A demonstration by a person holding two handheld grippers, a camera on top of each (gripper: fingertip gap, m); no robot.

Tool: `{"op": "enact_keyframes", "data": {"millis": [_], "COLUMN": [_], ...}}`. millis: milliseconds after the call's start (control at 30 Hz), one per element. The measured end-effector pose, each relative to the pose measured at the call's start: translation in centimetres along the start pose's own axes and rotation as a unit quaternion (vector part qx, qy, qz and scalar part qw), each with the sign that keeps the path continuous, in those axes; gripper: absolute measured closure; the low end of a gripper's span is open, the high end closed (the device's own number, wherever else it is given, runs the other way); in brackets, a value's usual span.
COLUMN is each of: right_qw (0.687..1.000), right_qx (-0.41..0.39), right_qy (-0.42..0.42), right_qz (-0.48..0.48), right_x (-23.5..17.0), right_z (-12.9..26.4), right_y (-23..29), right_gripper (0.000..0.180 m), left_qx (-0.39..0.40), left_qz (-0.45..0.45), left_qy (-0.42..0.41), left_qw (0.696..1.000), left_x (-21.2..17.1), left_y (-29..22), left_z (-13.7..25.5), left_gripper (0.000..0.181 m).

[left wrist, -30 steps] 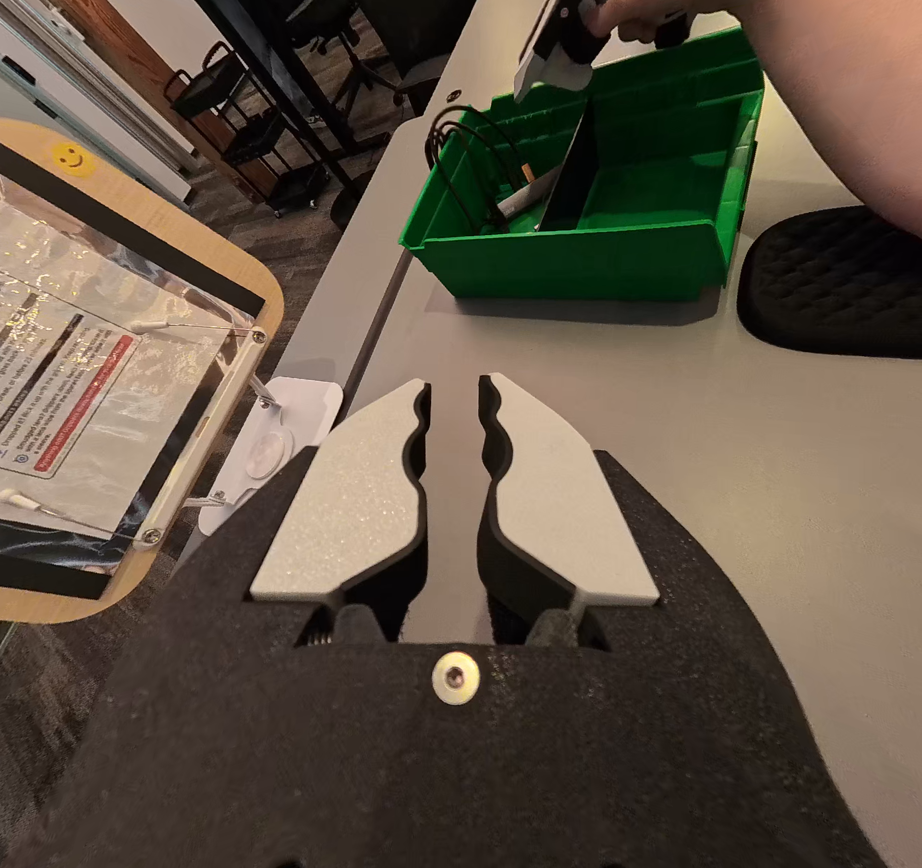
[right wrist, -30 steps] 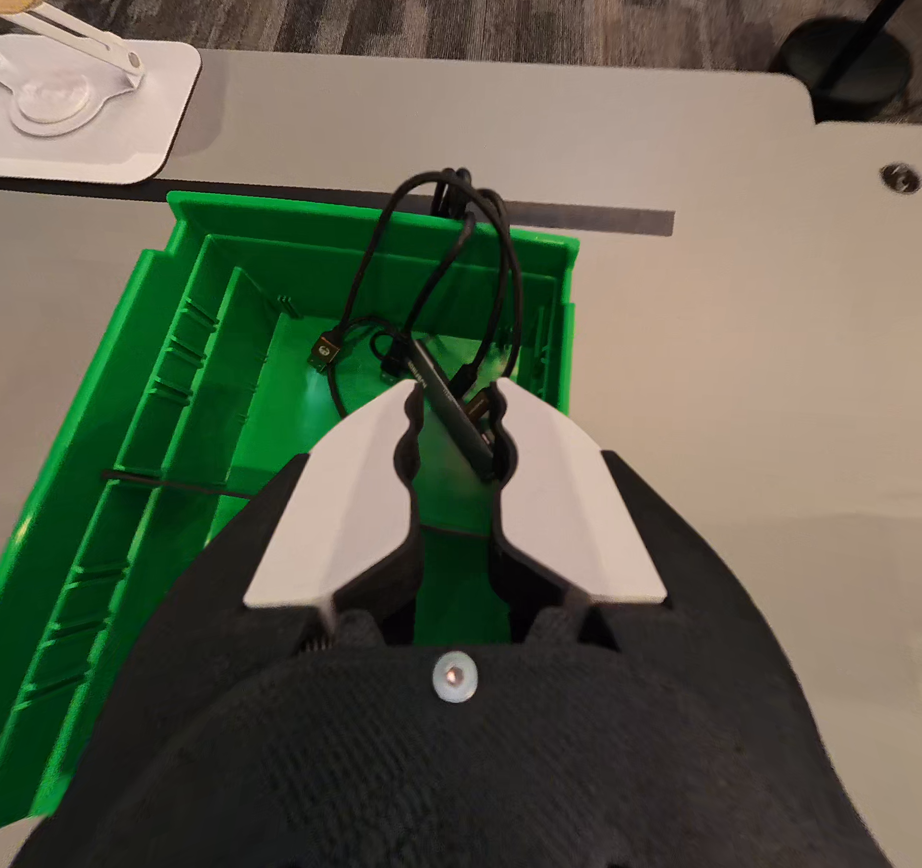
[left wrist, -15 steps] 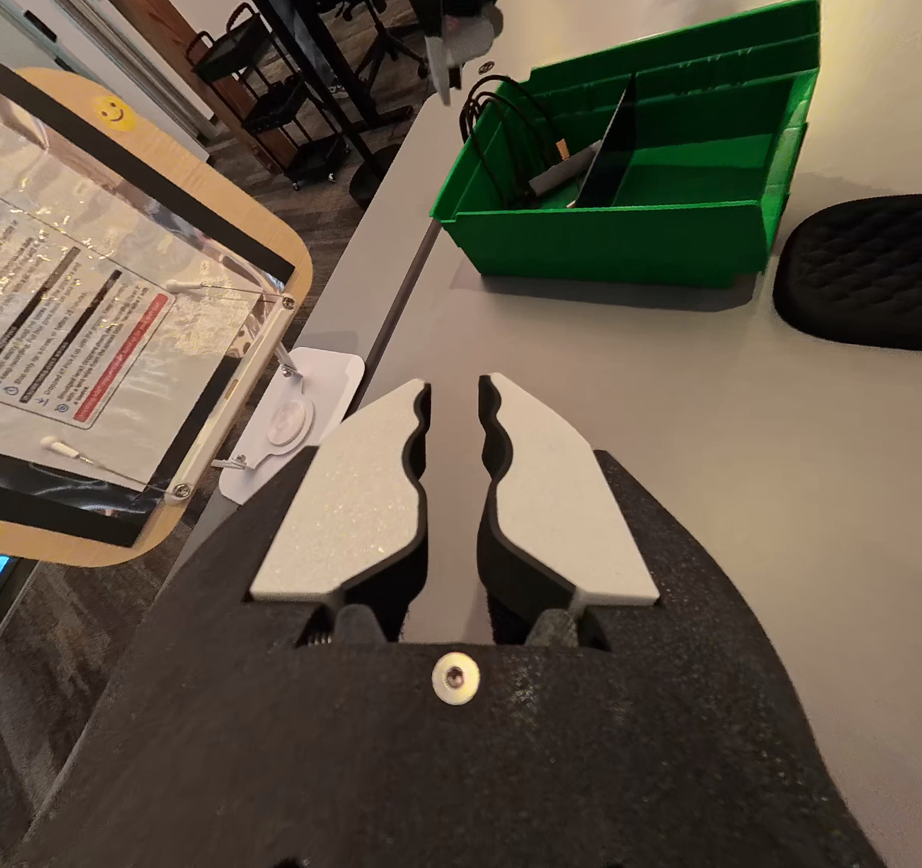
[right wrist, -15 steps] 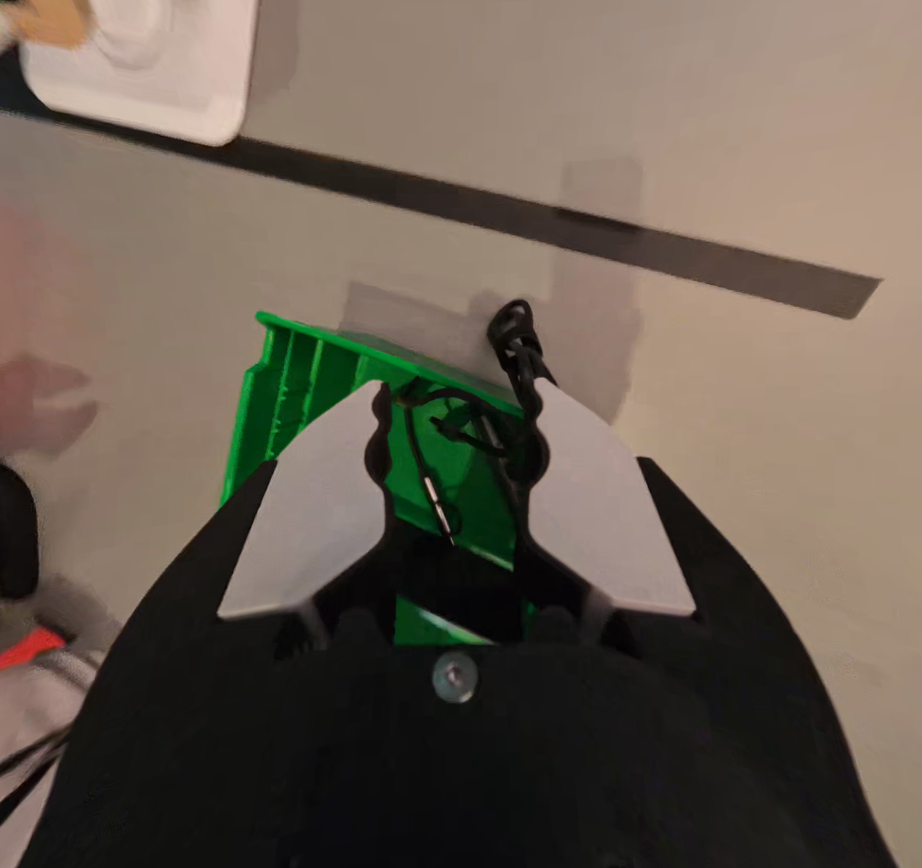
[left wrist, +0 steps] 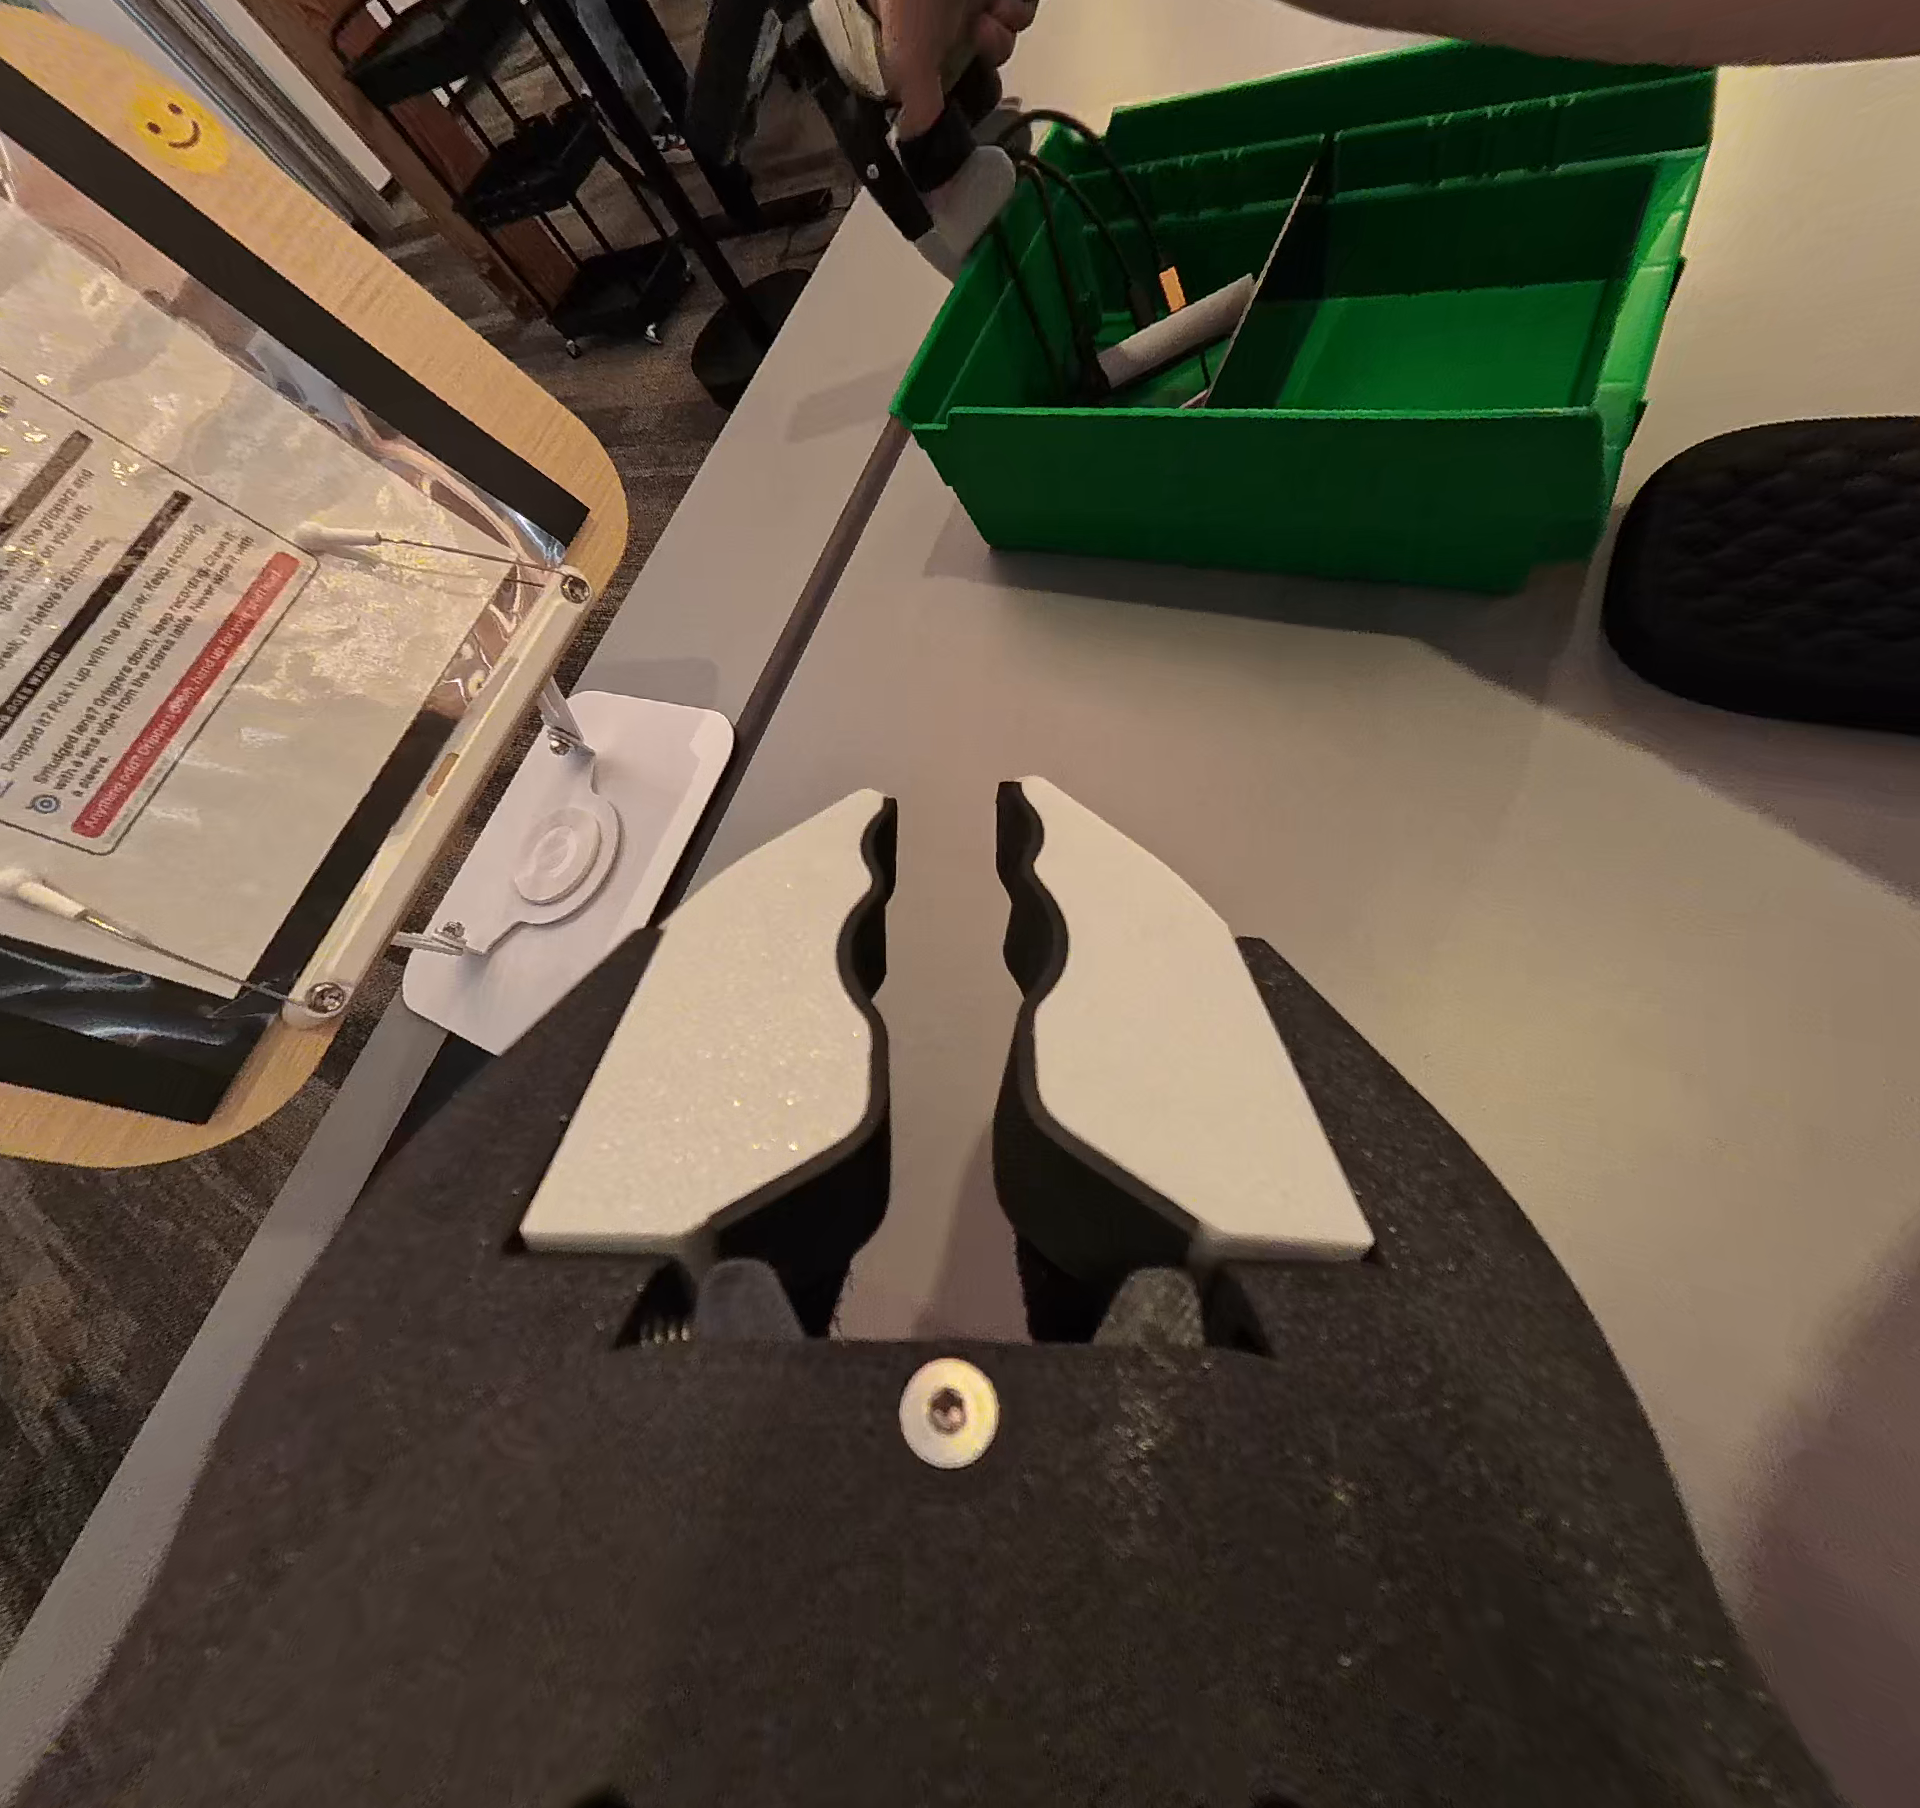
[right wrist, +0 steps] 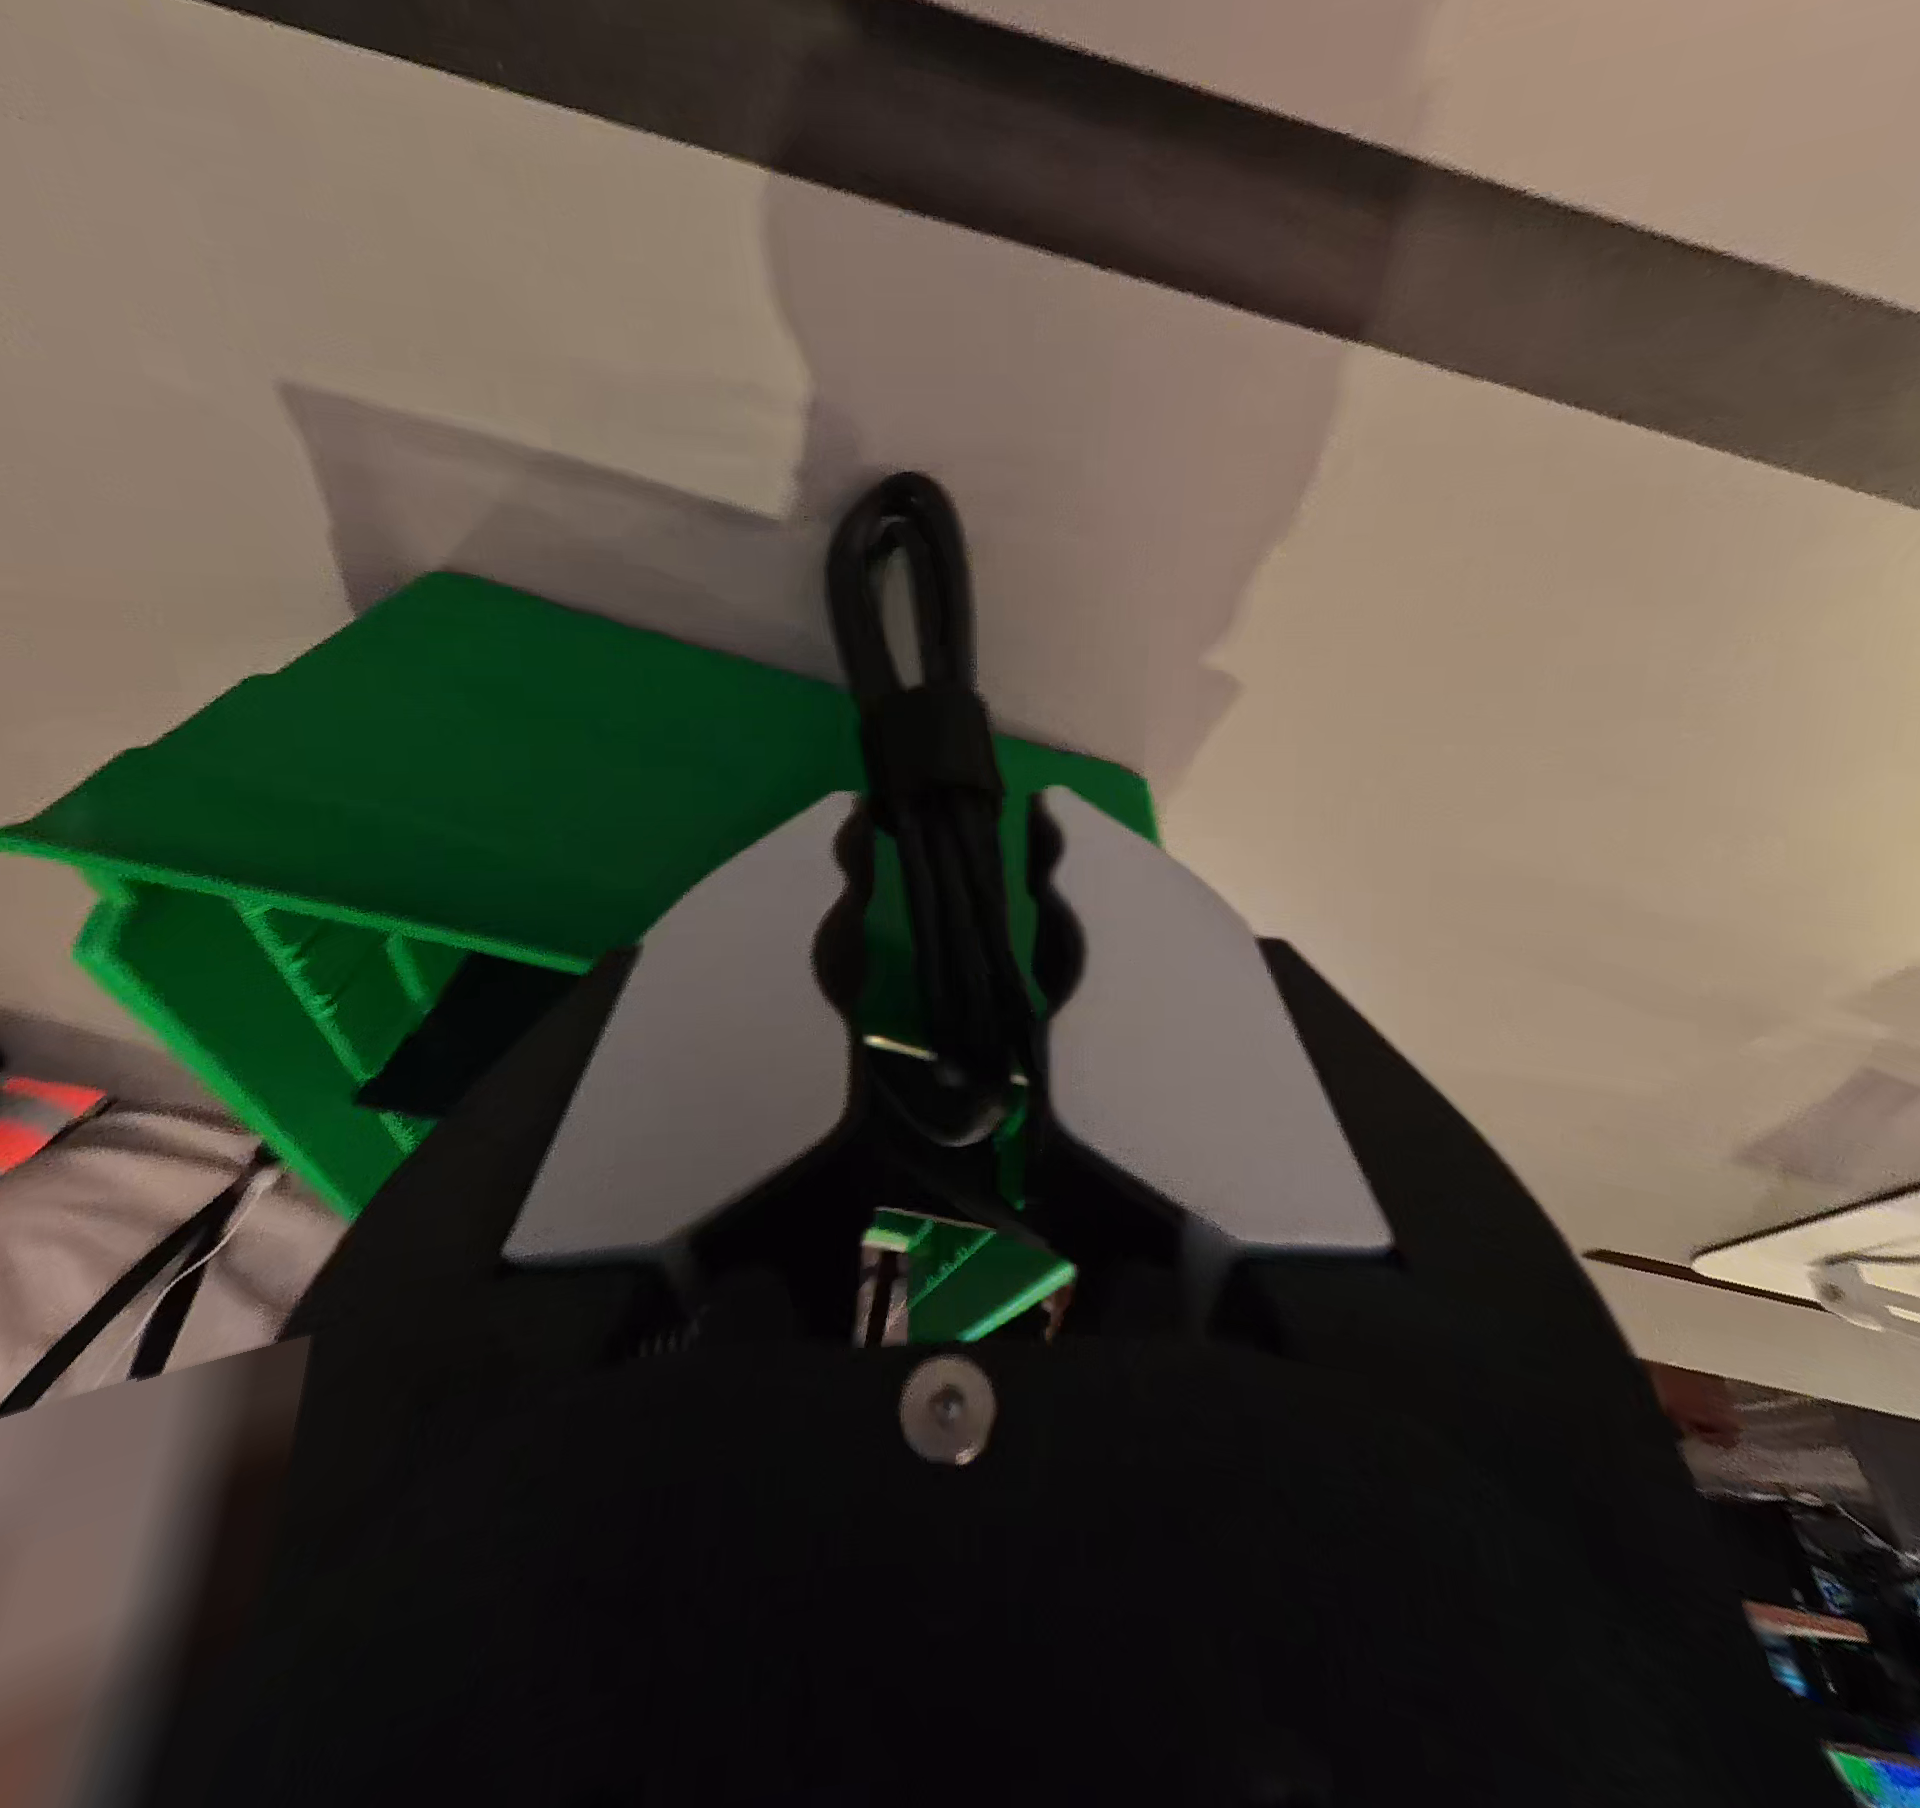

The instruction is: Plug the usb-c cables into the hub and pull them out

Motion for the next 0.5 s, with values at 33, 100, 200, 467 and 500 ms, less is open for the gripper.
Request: {"op": "enact_keyframes", "data": {"millis": [33, 100, 200, 467, 500], "right_qw": [1.000, 1.000, 0.996, 0.879, 0.857], "right_qx": [0.006, -0.008, -0.024, 0.047, 0.057], "right_qy": [0.006, 0.007, -0.052, -0.386, -0.404], "right_qz": [0.001, 0.017, 0.070, 0.275, 0.316], "right_x": [0.0, -0.1, -0.5, -6.6, -7.7], "right_z": [0.0, 0.2, 1.9, 6.2, 5.8], "right_y": [0.2, 0.2, 0.7, 3.5, 3.9], "right_gripper": [0.155, 0.158, 0.159, 0.160, 0.160], "left_qx": [0.000, 0.001, 0.000, -0.001, -0.002], "left_qz": [0.001, 0.001, 0.002, -0.010, -0.012], "left_qy": [0.001, 0.001, -0.003, -0.007, -0.006], "left_qw": [1.000, 1.000, 1.000, 1.000, 1.000], "left_x": [0.0, -0.1, 0.0, 0.6, 0.7], "left_y": [0.0, 0.1, 0.1, -0.5, -0.6], "left_z": [0.0, 0.0, 0.1, 0.2, 0.1], "left_gripper": [0.163, 0.163, 0.163, 0.163, 0.164]}}
Point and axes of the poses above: each gripper's, where its closed fingertips meet, z back along the fingers, x out of its top, y = z × x across the jaws, the point moved 7 cm from there along z, back along the fingers, and after that the axes turned 3 degrees about z, right-handed, at the moved point
